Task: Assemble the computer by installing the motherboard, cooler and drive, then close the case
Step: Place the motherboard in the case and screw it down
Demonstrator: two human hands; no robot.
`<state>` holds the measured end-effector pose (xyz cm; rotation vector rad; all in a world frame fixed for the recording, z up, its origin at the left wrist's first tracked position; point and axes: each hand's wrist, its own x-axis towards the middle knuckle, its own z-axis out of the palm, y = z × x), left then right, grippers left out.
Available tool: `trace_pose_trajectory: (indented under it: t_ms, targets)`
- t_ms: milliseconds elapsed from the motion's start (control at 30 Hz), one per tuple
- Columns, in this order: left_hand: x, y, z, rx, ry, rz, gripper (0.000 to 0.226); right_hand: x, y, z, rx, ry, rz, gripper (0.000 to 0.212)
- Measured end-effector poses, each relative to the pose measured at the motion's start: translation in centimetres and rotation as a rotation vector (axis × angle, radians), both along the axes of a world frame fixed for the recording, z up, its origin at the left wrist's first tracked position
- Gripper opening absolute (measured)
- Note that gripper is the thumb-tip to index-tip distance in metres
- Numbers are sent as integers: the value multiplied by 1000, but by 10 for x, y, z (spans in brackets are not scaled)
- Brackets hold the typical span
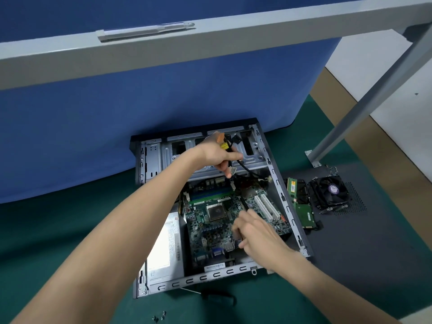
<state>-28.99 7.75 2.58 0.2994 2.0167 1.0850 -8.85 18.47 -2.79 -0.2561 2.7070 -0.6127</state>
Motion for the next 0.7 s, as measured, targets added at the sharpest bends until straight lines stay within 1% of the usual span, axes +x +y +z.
trace_pose_trajectory:
  t_ms: [67,167,333,400,433,500,567,633,667,700]
  targets:
    - [3,-5,0,55,-18,42,35,-10,4,4,-36,47,-32,29]
    - [15,-13,-2,148,-61,160,34,-26,7,9,-79,88,-54,32]
    - [50,-35,-10,299,-159,298,26,-33,9,8,-92,94,-62,28]
    - [66,-44,-17,347,-206,364,27,-34,9,7,-87,93,-67,29]
    - [75,-49,-20,345,-189,375,30,-34,10,7,-86,89,-74,29]
    - [90,-59,-27,259,-48,335,35,-36,10,7,-96,67,-98,32]
    - [100,-72,-30,117,99,274,48,-38,10,8,-111,41,-117,34]
    - [110,-85,-31,-5,223,260,60,-40,11,9,-121,14,-136,34]
    - [116,-91,-31,-73,333,281,59,-40,11,9,-124,3,-145,34]
    - [125,-96,-31,-166,494,324,52,-41,11,9,-125,-4,-152,34]
